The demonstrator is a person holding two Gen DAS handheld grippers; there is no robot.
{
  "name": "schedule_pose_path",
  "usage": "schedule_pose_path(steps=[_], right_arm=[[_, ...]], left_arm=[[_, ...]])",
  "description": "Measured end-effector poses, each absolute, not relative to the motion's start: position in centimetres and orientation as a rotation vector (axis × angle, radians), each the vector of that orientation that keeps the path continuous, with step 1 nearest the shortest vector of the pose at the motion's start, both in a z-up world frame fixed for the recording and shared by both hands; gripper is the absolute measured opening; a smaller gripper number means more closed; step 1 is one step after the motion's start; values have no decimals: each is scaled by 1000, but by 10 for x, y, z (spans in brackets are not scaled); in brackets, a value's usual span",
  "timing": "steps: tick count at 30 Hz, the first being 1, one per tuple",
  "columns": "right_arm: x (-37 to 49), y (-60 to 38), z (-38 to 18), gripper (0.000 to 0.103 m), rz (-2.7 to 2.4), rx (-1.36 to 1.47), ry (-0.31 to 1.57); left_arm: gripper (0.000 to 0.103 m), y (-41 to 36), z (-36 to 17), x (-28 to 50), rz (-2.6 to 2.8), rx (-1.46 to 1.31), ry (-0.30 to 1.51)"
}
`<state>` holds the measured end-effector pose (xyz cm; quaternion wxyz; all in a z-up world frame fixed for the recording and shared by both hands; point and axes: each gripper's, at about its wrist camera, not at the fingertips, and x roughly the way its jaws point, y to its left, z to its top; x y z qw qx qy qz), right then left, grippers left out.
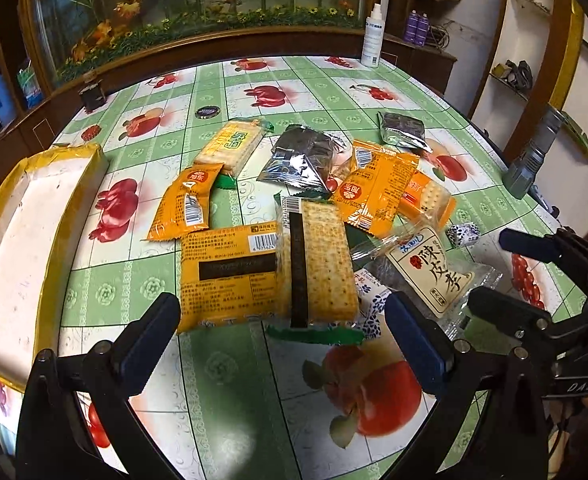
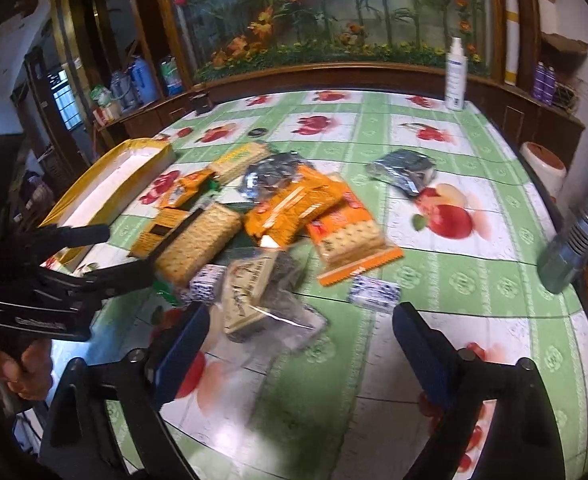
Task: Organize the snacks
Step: 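Grasp the cracker pack with the left tool while the right tool grasps the dried-plum bag, then carry both packs over the yellow tray and open both tools to drop them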
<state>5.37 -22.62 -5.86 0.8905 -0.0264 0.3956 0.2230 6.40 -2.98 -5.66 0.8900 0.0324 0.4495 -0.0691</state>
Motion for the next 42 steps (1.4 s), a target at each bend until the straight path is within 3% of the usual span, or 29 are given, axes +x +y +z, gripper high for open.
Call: schedule_pose_path(steps=[2, 10, 11, 12, 20, 22, 23, 26, 42], right_arm=[[58, -217, -62, 75, 497, -58, 835], [83, -188, -90, 72, 527, -89, 925], [83, -185, -92, 69, 514, -115, 921], [84, -184, -96, 52, 509, -131, 936], [69, -213, -91, 47, 497, -78, 920], [67, -223, -88, 47, 489, -55, 920], [65, -229, -87, 47, 486, -38, 918], [61, -242, -84, 47, 473, 0, 911], [48, -227, -54, 47, 526, 18, 843]], left_arm=[[102, -24, -58, 64, -139, 59, 936], [102, -20, -58, 69, -187, 33, 949], [102, -25, -58, 72, -195, 46, 951], [102, -31, -58, 74, -205, 60, 953], [102, -77, -71, 92, -201, 238, 962], [86, -81, -79, 95, -181, 269, 980], [67, -81, -84, 97, -179, 266, 1002], [44, -79, -83, 96, -126, 284, 970], [44, 15, -21, 50, 115, 69, 761]])
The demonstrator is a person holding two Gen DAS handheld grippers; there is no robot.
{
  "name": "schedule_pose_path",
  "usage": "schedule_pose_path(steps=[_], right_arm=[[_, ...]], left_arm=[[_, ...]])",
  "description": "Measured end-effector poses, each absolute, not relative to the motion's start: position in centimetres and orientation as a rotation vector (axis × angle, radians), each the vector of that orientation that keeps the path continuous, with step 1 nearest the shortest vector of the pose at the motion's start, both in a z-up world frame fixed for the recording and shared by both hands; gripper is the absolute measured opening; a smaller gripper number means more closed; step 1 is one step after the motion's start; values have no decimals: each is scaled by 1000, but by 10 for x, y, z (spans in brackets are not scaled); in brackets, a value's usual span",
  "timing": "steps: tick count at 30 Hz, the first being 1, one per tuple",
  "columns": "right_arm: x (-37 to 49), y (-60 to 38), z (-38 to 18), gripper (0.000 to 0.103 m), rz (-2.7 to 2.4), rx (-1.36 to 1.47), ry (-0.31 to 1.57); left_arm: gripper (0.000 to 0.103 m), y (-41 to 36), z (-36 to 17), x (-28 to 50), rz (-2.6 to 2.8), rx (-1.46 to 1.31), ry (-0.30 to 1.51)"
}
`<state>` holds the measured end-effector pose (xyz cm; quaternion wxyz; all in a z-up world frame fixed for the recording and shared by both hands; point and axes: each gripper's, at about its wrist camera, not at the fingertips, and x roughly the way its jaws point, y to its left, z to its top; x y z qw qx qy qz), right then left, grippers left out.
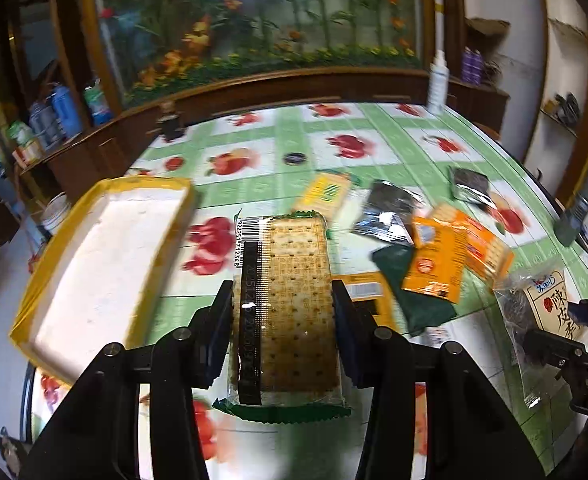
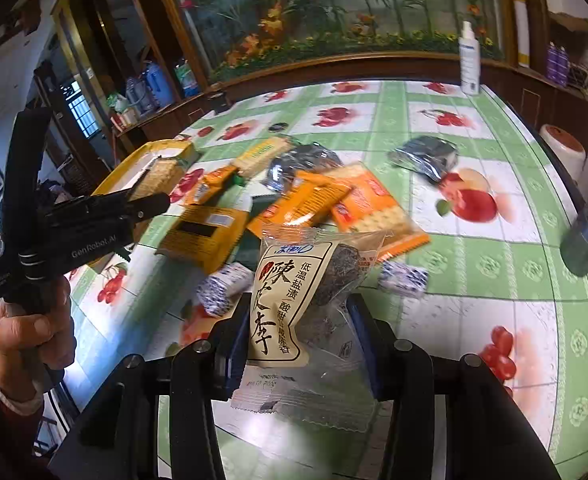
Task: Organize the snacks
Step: 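Carry both packs over the yellow tray and open both tools to drop them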
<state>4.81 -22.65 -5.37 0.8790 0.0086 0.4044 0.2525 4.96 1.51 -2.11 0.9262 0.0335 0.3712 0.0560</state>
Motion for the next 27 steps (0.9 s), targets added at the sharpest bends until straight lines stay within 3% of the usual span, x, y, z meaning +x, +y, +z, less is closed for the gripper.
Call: schedule_pose_path(steps=[27], right_arm=[[76, 4, -44, 47, 887, -114, 866]], left_arm=[[45, 180, -26, 29, 421, -101, 732]])
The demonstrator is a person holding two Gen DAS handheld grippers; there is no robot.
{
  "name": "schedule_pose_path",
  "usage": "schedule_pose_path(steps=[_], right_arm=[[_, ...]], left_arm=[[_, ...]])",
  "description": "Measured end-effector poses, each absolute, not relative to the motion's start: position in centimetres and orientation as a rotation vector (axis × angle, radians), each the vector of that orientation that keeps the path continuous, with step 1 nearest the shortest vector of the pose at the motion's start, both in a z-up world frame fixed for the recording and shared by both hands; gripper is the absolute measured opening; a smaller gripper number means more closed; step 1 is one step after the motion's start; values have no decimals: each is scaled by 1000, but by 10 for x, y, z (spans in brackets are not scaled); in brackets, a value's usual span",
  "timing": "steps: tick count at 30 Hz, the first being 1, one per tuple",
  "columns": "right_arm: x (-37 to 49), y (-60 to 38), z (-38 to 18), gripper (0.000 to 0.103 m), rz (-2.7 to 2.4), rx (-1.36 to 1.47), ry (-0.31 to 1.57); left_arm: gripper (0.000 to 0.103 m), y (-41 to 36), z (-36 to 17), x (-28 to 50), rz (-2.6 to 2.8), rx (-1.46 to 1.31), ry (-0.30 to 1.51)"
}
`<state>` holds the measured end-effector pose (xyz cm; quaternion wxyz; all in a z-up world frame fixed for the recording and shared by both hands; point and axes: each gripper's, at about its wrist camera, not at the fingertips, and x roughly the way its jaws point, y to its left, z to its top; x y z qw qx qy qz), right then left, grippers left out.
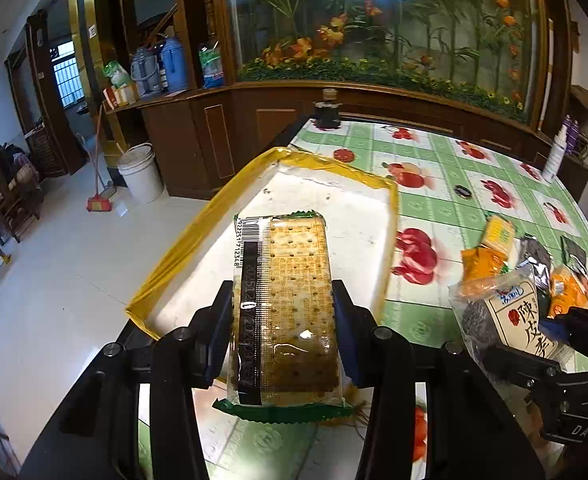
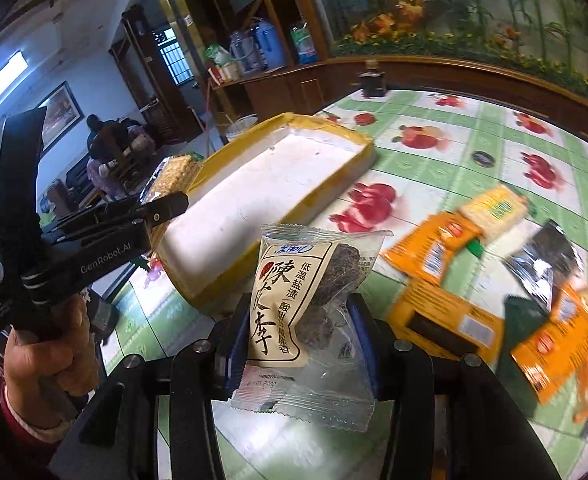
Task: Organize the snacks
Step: 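Carry both packs over the yellow tray and open both tools to drop them, then grasp the yellow-orange bag with the left tool while the right tool grasps a milk-candy pack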
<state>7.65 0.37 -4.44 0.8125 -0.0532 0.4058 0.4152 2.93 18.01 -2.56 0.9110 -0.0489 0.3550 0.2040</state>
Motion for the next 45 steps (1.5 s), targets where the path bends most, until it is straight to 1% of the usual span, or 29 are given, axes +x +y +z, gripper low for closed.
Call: schedule_pose_path(steps=[5, 10, 16, 19, 20, 21, 22, 23, 24, 32, 33, 45], right_arm=[[102, 41, -40, 47, 925, -78, 868], [143, 91, -44, 47, 951, -44, 897], [167, 154, -75, 47, 962, -94, 974], [170, 167, -89, 47, 960, -110, 1020], [168, 168, -90, 48, 950, -118, 1012], [166, 168, -89, 51, 940, -128, 998], [165, 168, -87, 51, 935, -136, 988], [163, 166, -84, 51, 927, -139, 976], [161, 162, -79, 51, 923, -140, 958], [145, 97, -38, 53, 877, -84, 856], [144, 88, -36, 55, 867, -75, 852], [121, -34, -40, 59, 733, 19, 851]], left_arm=[[45, 215, -39, 48, 433, -191, 769], [45, 248, -61, 67, 429, -299, 844], [45, 255, -84, 71, 433, -316, 920], [45, 250, -87, 70, 431, -278, 944], [48, 248, -86, 69, 430, -267, 949], [52, 245, -84, 68, 431, -256, 951], [57, 244, -82, 68, 438, -244, 948], [69, 241, -79, 67, 449, -227, 939], [75, 238, -75, 64, 460, -209, 922], [77, 229, -50, 52, 449, -203, 857], [77, 225, -48, 49, 436, -209, 852], [76, 139, -40, 51, 256, -161, 864]])
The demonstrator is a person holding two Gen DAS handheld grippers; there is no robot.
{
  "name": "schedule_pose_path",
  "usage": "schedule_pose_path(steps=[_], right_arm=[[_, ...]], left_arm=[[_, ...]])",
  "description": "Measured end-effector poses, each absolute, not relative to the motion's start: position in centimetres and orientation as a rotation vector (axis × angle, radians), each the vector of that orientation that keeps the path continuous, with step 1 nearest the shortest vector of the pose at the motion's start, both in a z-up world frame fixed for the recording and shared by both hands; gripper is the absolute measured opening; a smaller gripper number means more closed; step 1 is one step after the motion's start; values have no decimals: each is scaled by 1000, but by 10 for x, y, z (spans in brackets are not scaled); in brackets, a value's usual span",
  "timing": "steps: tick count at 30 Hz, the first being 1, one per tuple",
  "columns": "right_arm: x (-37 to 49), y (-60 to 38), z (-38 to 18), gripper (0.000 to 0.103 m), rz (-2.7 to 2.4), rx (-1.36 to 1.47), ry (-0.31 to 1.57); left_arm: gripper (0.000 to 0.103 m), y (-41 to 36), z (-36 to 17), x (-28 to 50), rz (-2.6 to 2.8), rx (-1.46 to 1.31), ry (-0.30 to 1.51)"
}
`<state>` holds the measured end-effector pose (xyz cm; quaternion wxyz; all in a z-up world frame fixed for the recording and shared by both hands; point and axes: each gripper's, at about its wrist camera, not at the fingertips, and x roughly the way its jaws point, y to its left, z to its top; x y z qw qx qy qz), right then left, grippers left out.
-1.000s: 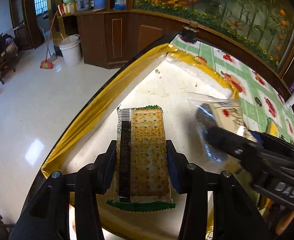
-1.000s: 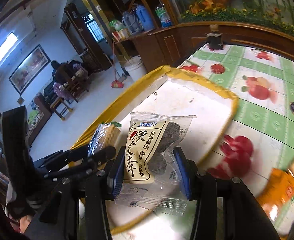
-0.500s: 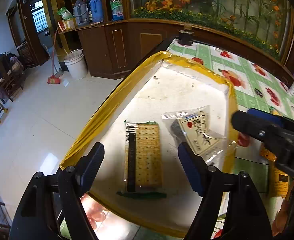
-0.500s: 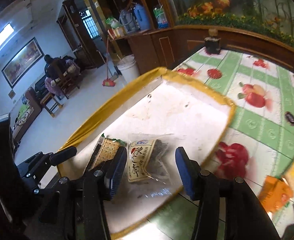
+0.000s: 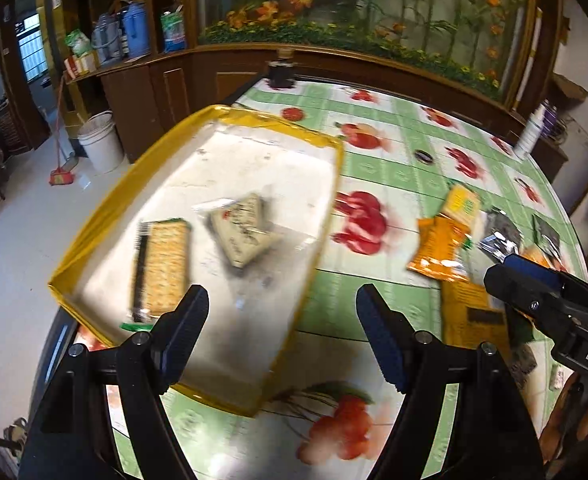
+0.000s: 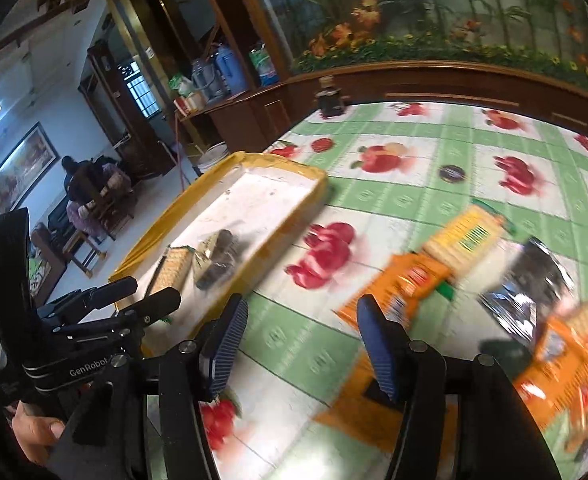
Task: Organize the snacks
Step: 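Grasp the yellow-orange bag with the left tool while the right tool grasps a milk-candy pack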
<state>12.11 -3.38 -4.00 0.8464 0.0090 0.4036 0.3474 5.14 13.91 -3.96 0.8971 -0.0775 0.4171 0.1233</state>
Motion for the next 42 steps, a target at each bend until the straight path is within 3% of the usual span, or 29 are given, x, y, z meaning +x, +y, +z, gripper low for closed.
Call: schedule_pose_path(steps=[12, 15, 21, 29, 33, 42], right_arm=[[81, -155, -49, 67, 575, 54, 829], [73, -186, -59, 74, 508, 54, 845], [63, -228, -78, 75, 427, 117, 864], [56, -253, -85, 75, 410, 155, 868], [55, -257, -84, 80, 399, 147, 861], [63, -267, -91, 82, 374, 155, 881]], left_arm=[[79, 68, -53, 50, 89, -67, 907], [79, 56, -61, 52, 63, -57, 933], [79, 38, -75, 63, 10, -113, 994], [79, 15, -84, 87, -17, -96, 1016], [79, 2, -85, 102, -62, -127, 1043], [89, -23, -97, 116, -47, -70, 1087]])
